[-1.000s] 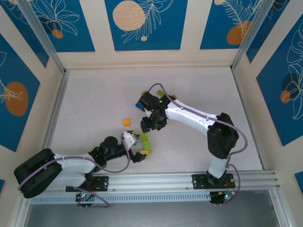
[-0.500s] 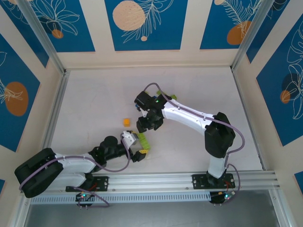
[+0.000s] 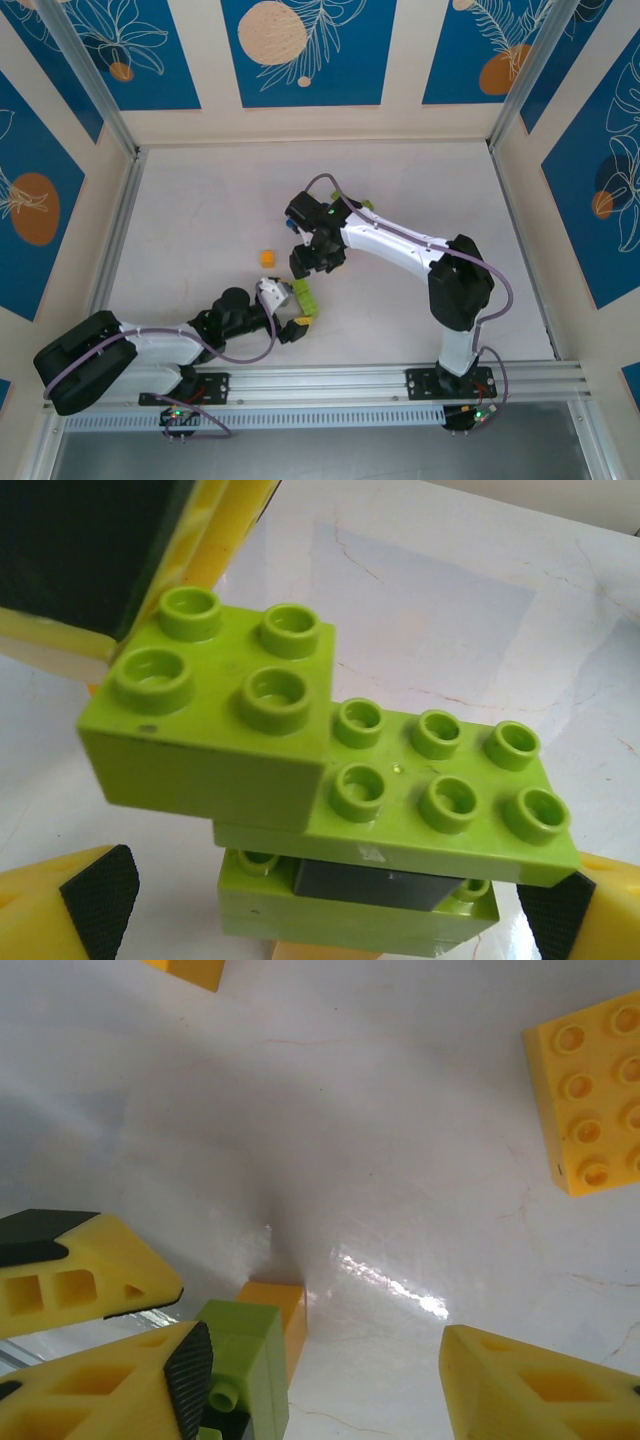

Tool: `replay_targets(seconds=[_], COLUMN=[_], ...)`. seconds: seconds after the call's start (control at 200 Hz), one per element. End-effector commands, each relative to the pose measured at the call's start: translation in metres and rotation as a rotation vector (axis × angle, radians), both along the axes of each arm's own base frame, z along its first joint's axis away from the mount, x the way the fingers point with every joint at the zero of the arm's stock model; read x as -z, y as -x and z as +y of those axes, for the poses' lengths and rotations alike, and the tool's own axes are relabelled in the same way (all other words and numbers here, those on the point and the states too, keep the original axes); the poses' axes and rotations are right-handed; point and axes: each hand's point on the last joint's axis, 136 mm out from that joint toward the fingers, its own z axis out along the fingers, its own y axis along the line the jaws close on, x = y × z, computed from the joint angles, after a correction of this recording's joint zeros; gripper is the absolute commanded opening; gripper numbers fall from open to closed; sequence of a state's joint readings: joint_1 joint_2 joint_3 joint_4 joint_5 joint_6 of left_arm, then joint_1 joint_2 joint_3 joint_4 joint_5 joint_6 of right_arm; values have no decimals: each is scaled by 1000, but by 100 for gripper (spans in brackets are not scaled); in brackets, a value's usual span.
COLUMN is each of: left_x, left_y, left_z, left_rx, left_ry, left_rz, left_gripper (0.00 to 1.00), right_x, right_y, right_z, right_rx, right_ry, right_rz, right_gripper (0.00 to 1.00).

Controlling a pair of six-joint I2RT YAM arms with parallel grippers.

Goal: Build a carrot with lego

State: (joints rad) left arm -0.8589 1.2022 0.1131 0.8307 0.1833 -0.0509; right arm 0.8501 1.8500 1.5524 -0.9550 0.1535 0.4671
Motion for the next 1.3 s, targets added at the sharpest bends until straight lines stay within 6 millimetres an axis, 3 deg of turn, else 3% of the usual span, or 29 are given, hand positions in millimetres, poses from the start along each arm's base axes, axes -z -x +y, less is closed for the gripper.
replay_targets(seconds=[0.0, 0.45, 0.84, 1.045, 1.295], left_x=[-8, -13, -24, -23, -17], left_y=[-6, -2, 4, 3, -1], left_z=[-2, -4, -7, -7, -6], left_rx=[-7, 18, 52, 49, 33], left_ry=[29, 52, 82, 76, 56], left_rz=[-10, -16, -25, -25, -19], left_gripper=[100, 100, 100, 100, 100], right_x=[-3, -24, -16, -7, -13], right_y=[-9, -29, -21, -9, -10], right_z=[3, 0, -43, -36, -19], right_rx=[14, 59, 141, 109, 64], right_ry=[-5, -48, 3, -23, -67], right_rz=[-16, -124, -87, -48, -55], right_gripper=[65, 70, 68, 66, 66])
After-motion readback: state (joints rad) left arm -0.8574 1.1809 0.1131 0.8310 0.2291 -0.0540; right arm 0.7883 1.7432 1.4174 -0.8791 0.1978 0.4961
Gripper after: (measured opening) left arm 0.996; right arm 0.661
